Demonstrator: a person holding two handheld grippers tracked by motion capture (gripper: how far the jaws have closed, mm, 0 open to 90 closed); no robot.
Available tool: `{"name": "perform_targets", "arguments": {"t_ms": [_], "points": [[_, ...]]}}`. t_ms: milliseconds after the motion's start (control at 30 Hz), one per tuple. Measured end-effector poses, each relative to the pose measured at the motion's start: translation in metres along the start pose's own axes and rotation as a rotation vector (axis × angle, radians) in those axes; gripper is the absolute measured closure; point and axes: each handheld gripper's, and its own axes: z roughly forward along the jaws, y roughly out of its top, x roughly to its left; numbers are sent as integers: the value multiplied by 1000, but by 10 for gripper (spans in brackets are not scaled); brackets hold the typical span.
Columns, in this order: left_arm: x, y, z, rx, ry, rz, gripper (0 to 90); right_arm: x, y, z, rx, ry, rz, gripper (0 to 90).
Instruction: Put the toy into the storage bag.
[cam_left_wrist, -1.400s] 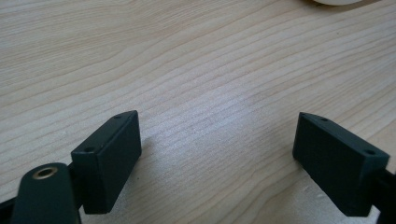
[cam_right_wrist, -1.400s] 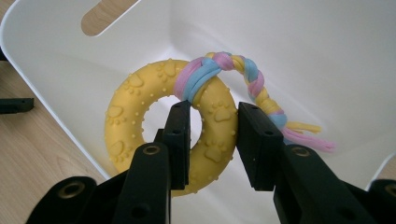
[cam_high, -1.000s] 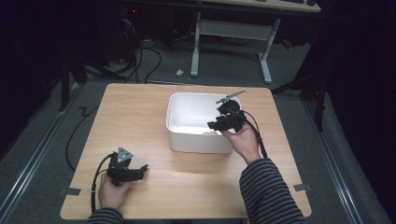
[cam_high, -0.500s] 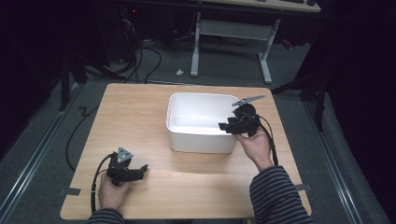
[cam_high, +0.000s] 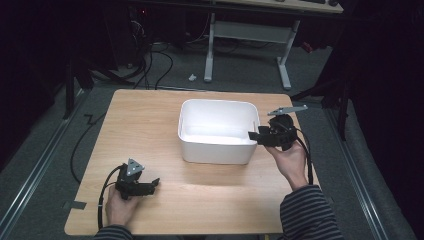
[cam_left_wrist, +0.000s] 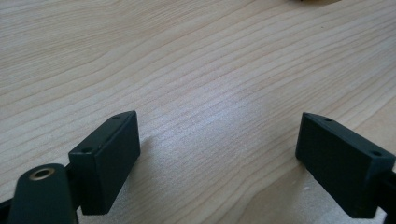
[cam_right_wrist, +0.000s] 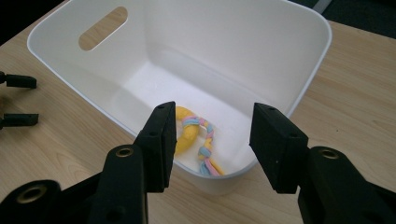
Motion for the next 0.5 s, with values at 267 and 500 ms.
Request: {"name": "perform_targets", "arguments": {"t_ms": [267,500], "points": [[2,-1,-1,-9,1,-6,174,-4,-7,-18,-34,-17,3,512],[2,-1,-2,-15,14,-18,212,-10,-14,-28,-63,-16,27,509]]}}
